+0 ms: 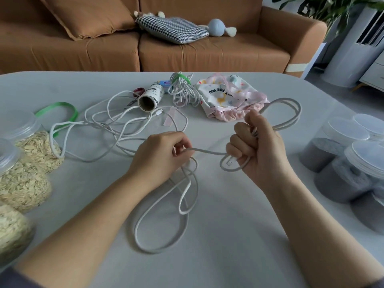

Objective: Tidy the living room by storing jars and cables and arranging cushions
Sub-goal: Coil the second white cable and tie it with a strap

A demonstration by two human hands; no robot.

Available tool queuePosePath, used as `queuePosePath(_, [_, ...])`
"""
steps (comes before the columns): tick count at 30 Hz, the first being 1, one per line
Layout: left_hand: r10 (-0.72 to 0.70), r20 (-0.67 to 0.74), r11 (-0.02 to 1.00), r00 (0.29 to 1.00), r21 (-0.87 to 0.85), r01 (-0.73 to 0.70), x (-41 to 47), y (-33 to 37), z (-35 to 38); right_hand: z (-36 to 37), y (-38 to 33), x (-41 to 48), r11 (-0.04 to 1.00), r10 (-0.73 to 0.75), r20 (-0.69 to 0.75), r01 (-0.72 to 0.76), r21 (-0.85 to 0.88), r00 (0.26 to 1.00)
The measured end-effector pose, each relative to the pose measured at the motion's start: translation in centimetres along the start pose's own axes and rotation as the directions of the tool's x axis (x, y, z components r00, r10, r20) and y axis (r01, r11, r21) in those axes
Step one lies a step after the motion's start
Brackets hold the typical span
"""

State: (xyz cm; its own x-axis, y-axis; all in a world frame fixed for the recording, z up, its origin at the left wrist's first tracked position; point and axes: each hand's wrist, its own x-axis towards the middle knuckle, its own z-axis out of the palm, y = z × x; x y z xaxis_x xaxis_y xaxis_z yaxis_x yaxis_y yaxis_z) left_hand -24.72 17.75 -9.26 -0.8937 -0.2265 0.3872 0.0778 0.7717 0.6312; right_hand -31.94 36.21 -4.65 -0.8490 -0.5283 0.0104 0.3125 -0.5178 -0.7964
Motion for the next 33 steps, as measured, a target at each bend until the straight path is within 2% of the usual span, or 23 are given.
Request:
queuePosePath(2, [0.060, 0.006, 0.997, 0.998, 0.044, -0.061, -0.1, 0.3, -0.5, -0.6, -0.3, 0.1, 0.998, 0.054, 0.030, -0.053, -0.033, 0.998])
queuePosePath(5, [0.110, 0.180, 0.992, 0.977, -0.081, -0.097, -0.3, 0.7, -0.8, -1.3, -0.6, 0.3, 0.990, 0.133, 0.082, -0.130, -0.047, 0.988])
queuePosePath(7, [0.117, 0.231, 0.989, 0.966, -0.115, -0.092, -0.4, 0.6, -0.9, -1.6, -0.7, 0.5, 0.984, 0.176, 0.075, -0.172, -0.050, 0.982])
queuePosePath(13, [0.154, 0.116, 0.988, 0.981, 0.013, -0.157, -0.2, 0.0, -1.0, -1.6, 0.2, 0.7, 0.911, 0.347, -0.050, -0.349, -0.221, 0.937])
queuePosePath(16, [0.177, 0.108, 0.981, 0.978, 0.058, -0.184, 0.0, -0.2, -1.7, -1.5, 0.1, 0.8, 0.954, 0.265, -0.056, -0.270, -0.127, 0.963])
queuePosePath(18, [0.183, 0.130, 0.982, 0.975, 0.034, -0.188, 0.0, -0.6, -2.0, -1.6, -0.2, 1.1, 0.989, 0.144, -0.054, -0.146, -0.022, 0.988])
queuePosePath(21, [0.273, 0.180, 0.962, 0.945, -0.026, -0.273, 0.1, -0.5, -1.8, -1.7, -0.3, 1.3, 0.997, -0.012, -0.089, 0.019, 0.078, 0.996])
queuePosePath(25, [0.312, 0.129, 0.948, 0.941, -0.112, -0.299, 0.5, -0.1, -1.5, -1.3, 0.1, 1.3, 0.995, -0.068, -0.086, 0.074, 0.067, 0.994])
queuePosePath(28, [0.237, 0.021, 0.948, 0.971, -0.226, -0.226, 0.5, 0.6, -1.7, -0.9, 0.8, 1.1, 1.000, -0.013, -0.080, 0.012, -0.009, 0.997])
queuePosePath(30, [0.161, -0.055, 0.947, 0.985, -0.273, -0.170, 0.4, 0.6, -1.7, -0.8, 1.1, 0.8, 0.995, 0.053, -0.022, -0.055, -0.080, 0.998])
queuePosePath(32, [0.102, -0.113, 0.943, 0.988, -0.306, -0.133, 0.4, 0.1, -1.4, -1.1, 1.3, 0.6, 0.969, 0.210, 0.091, -0.195, -0.154, 0.973])
queuePosePath(33, [0.086, -0.147, 0.947, 0.985, -0.295, -0.126, 0.5, -0.2, -1.4, -1.3, 1.3, 0.4, 0.943, 0.316, 0.175, -0.288, -0.170, 0.932])
